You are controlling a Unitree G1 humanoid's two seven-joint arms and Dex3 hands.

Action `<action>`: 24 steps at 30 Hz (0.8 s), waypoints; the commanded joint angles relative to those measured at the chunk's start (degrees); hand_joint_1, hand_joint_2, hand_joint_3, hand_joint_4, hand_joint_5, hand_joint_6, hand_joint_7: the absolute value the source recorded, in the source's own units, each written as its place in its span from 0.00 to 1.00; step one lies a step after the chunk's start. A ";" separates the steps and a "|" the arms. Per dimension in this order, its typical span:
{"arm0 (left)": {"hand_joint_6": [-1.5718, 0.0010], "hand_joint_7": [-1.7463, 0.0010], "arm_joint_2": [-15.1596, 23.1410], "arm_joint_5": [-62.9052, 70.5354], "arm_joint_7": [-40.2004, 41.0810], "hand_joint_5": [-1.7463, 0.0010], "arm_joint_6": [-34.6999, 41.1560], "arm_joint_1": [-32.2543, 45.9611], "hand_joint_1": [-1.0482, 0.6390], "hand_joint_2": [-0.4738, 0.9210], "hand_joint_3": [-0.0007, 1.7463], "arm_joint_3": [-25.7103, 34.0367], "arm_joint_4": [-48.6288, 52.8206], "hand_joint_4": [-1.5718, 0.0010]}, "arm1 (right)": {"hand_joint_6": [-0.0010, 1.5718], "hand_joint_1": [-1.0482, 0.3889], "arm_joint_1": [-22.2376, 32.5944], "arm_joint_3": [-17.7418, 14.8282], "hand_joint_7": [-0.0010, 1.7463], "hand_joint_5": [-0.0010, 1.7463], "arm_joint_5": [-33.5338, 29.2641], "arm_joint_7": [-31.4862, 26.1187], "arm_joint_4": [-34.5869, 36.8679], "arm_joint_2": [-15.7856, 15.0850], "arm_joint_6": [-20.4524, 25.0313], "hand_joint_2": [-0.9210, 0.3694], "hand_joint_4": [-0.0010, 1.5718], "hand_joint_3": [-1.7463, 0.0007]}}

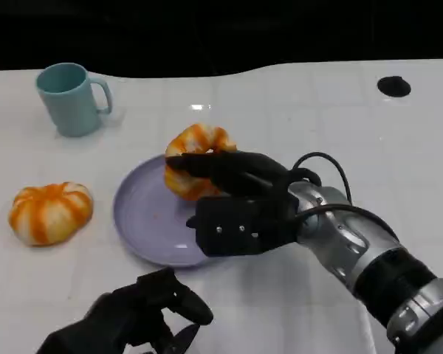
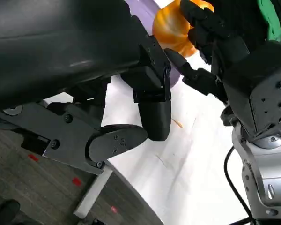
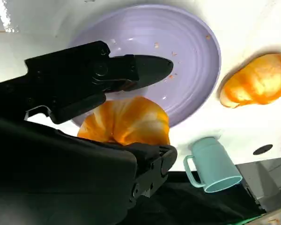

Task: Grasp the bread from the table and place it into the plate.

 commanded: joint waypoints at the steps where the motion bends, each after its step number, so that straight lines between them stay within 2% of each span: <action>1: 0.60 0.26 0.44 0.06 0.32 0.00 -0.94 -0.05 0.47 0.90 0.40 0.41 0.81 0.59 | 0.07 0.17 0.48 0.41 0.00 0.12 -0.40 0.31 -1.64 -1.67 -0.71 0.00 0.10 0.77; 4: 0.60 0.26 0.51 0.07 0.30 0.00 -1.15 0.05 0.47 0.90 0.40 0.48 0.92 0.58 | 0.07 0.18 0.66 0.21 0.00 0.16 -0.02 0.48 -1.89 -1.93 -1.44 0.00 0.20 0.77; 5: 0.60 0.26 0.55 0.12 0.31 0.00 -1.11 0.09 0.47 0.90 0.40 0.51 0.89 0.58 | 0.06 0.18 0.82 0.06 0.00 0.17 0.23 0.55 -2.11 -1.96 -1.61 0.00 0.27 0.78; 9: 0.60 0.26 0.54 -0.07 0.20 0.00 -1.23 0.19 0.47 0.91 0.39 0.64 0.95 0.59 | 0.06 0.20 1.42 -0.27 0.00 0.15 0.52 0.91 -3.17 -1.98 -1.10 0.00 0.38 0.80; 17: 0.60 0.26 0.74 0.07 0.10 0.00 -1.43 -0.18 0.47 0.91 0.38 0.80 1.35 0.58 | 0.09 0.21 2.41 -0.04 0.02 0.13 -0.17 -0.27 -4.90 -2.44 -1.69 0.00 0.48 0.81; 19: 0.60 0.27 0.65 -0.02 0.16 0.00 -1.60 -0.21 0.47 0.91 0.38 0.84 1.52 0.58 | 0.13 0.23 2.99 -0.24 0.03 0.12 -0.03 -0.60 -5.97 -2.58 -1.74 0.00 0.49 0.82; 24: 0.60 0.27 0.57 -0.18 0.14 0.00 -1.64 -0.19 0.47 0.91 0.38 0.85 1.60 0.59 | 0.29 0.34 5.94 -1.34 0.08 0.13 0.24 -4.48 -9.68 -3.16 -3.08 0.00 0.54 0.87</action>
